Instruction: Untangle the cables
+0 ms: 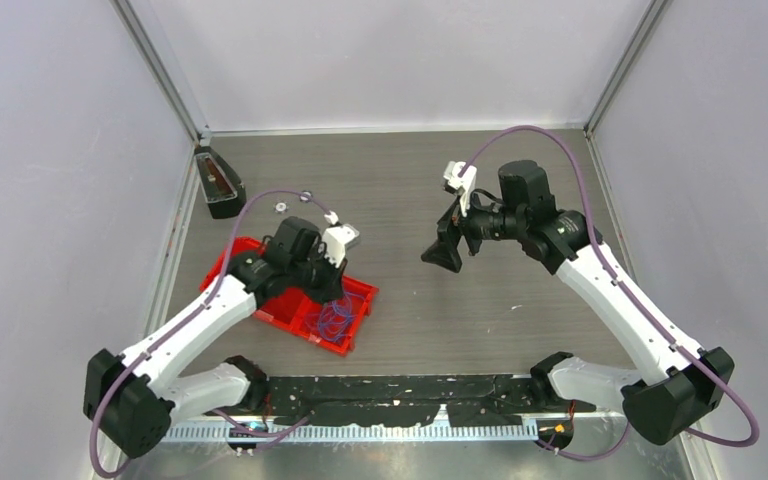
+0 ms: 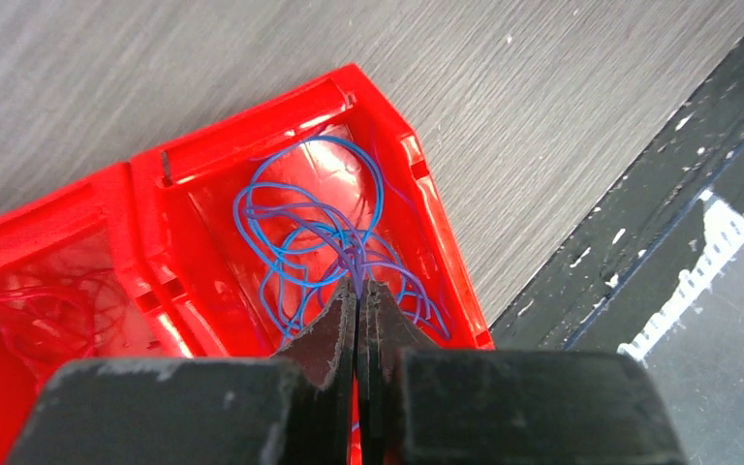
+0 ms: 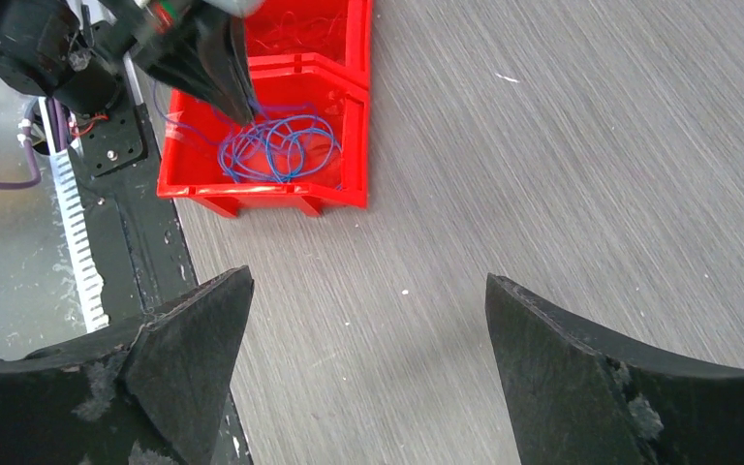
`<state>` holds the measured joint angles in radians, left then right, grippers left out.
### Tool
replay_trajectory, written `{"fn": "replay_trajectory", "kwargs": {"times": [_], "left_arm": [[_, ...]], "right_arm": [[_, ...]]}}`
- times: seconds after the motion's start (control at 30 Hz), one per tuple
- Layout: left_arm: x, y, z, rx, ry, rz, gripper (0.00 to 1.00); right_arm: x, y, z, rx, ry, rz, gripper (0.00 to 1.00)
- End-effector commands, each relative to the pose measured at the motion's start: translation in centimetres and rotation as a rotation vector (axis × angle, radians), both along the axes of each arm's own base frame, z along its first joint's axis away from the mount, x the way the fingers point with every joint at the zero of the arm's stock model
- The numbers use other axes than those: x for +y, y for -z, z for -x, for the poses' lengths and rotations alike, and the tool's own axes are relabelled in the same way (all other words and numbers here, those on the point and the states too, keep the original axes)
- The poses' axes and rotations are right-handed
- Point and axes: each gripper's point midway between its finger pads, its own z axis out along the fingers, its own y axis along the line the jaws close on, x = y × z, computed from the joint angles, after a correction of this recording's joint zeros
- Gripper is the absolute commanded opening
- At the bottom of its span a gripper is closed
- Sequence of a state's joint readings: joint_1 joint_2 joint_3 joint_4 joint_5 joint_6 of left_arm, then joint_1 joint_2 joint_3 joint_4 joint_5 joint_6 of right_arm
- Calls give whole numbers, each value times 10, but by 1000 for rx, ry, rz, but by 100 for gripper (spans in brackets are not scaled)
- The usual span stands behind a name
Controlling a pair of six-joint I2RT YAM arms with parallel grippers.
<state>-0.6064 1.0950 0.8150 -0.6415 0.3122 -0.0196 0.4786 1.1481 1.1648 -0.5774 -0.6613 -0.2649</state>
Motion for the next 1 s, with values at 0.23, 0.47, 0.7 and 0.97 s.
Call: {"fn": "replay_trajectory", "kwargs": {"times": [0.23,0.47,0.7,0.97], "left_arm": [[76,-137,-30,-361,1,51,0],[165,-103,-71,-197,-142,-139,0],[209,-41,-93,-136,-168,-260,0],[223,36,-106,-11,-166,-305,0]], "right_arm": [[-11,-4,6,-56,-2,27,96],[-7,-3,3,-40,-13,25,96],[-7,0,3,-27,-8,27,96],[-8,3,0,-22,-1,39,96]]}}
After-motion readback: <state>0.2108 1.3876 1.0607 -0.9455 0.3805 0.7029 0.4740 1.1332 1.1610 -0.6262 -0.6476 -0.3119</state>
